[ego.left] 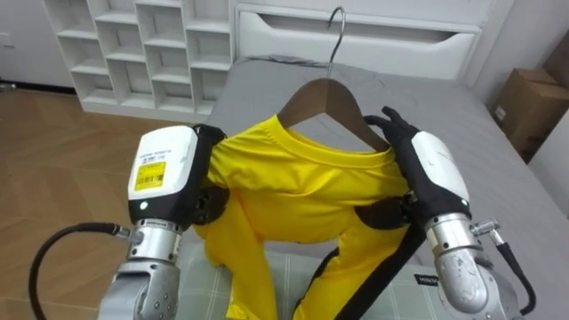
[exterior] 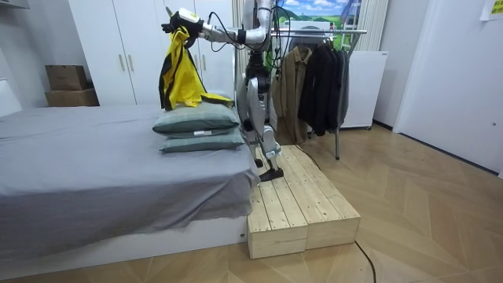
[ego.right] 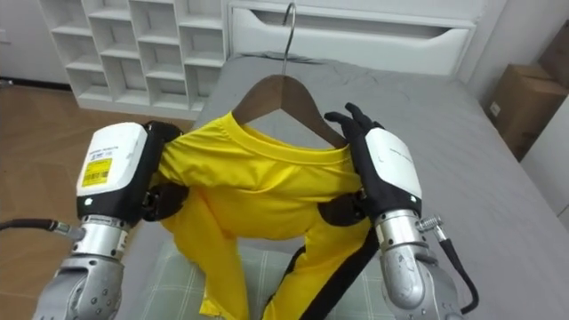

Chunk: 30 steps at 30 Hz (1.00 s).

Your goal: Hang clothes

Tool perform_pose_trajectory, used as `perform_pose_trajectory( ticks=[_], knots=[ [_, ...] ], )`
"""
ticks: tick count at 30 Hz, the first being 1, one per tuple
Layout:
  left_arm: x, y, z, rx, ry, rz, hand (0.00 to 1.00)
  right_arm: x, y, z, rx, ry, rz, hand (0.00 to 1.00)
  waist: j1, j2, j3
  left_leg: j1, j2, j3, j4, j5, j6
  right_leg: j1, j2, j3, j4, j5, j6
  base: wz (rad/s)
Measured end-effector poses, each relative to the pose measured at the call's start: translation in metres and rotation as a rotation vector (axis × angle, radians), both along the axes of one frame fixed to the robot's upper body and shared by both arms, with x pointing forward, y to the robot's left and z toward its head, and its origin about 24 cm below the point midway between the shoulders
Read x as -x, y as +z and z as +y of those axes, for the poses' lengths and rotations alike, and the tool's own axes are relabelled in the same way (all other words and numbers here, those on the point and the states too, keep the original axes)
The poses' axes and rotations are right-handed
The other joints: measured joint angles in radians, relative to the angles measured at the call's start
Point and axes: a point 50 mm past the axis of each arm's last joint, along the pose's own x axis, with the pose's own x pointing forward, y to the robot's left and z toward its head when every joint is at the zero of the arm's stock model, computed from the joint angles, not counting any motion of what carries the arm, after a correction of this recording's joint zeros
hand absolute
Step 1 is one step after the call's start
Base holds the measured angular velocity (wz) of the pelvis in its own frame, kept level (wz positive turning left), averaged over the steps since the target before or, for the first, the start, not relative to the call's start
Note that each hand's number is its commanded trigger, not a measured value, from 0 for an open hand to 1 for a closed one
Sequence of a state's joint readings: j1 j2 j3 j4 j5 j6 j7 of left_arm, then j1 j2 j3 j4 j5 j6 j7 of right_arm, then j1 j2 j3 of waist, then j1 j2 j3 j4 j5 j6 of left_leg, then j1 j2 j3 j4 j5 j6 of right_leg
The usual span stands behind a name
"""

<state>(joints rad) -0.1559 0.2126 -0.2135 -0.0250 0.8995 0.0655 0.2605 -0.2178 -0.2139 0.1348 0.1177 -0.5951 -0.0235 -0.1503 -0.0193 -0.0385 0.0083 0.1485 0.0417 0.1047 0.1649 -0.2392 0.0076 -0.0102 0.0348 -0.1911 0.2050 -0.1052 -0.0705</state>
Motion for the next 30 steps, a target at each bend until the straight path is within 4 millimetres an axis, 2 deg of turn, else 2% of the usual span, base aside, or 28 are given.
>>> perform_pose_trajectory(
  ticks=[11,12,13,14,15,24,30],
  knots=[
    [0.001,-0.004,-0.005,-0.012,-0.027,0.046,1.0,0.0,-0.002,0.003,-0.015,0.015,0.021,0.0,-0.003,0.004,0.0029,0.0,0.0,-0.001,0.0,0.0,0.0,0.001,0.0,0.001,-0.002,0.0,0.0,0.0],
    [0.001,-0.004,-0.005,-0.012,-0.027,0.047,1.0,0.0,-0.002,0.003,-0.016,0.016,0.021,0.07,-0.003,0.004,0.003,0.0,0.0,-0.001,0.0,0.0,0.0,0.001,0.0,0.0,-0.002,0.0,0.0,0.0],
    [0.001,-0.004,-0.005,-0.012,-0.028,0.049,1.0,0.0,-0.002,0.004,-0.017,0.016,0.022,0.25,-0.003,0.004,0.003,0.0,0.0,-0.001,0.0,0.0,0.0,0.001,0.0,0.0,-0.002,0.0,0.0,0.0],
    [0.001,-0.005,-0.005,-0.012,-0.028,0.05,1.0,0.0,-0.002,0.004,-0.017,0.017,0.023,0.71,-0.003,0.004,0.003,0.0,0.0,-0.001,0.0,0.0,0.0,0.001,0.0,0.0,-0.002,0.0,0.0,0.0],
    [0.001,-0.005,-0.005,-0.013,-0.029,0.055,1.0,0.0,-0.002,0.004,-0.017,0.02,0.028,1.0,-0.003,0.004,0.003,0.0,0.0,-0.001,0.0,0.0,0.0,0.001,0.0,0.0,-0.002,0.0,0.0,0.0],
    [0.008,-0.017,-0.008,-0.009,-0.047,0.125,1.0,-0.001,-0.018,0.0,-0.034,-0.003,0.097,1.0,-0.002,0.003,0.0034,-0.002,0.0,0.0,0.0,0.0,0.0,-0.002,0.0,0.0,-0.002,-0.001,0.001,0.0],
    [0.009,-0.019,-0.011,-0.008,-0.064,0.134,1.0,-0.001,-0.019,-0.004,-0.052,-0.022,0.095,1.0,-0.001,0.002,0.0045,-0.002,0.0,0.0,0.0,0.0,0.0,-0.002,0.001,0.002,-0.001,-0.001,0.001,0.0]
  ],
)
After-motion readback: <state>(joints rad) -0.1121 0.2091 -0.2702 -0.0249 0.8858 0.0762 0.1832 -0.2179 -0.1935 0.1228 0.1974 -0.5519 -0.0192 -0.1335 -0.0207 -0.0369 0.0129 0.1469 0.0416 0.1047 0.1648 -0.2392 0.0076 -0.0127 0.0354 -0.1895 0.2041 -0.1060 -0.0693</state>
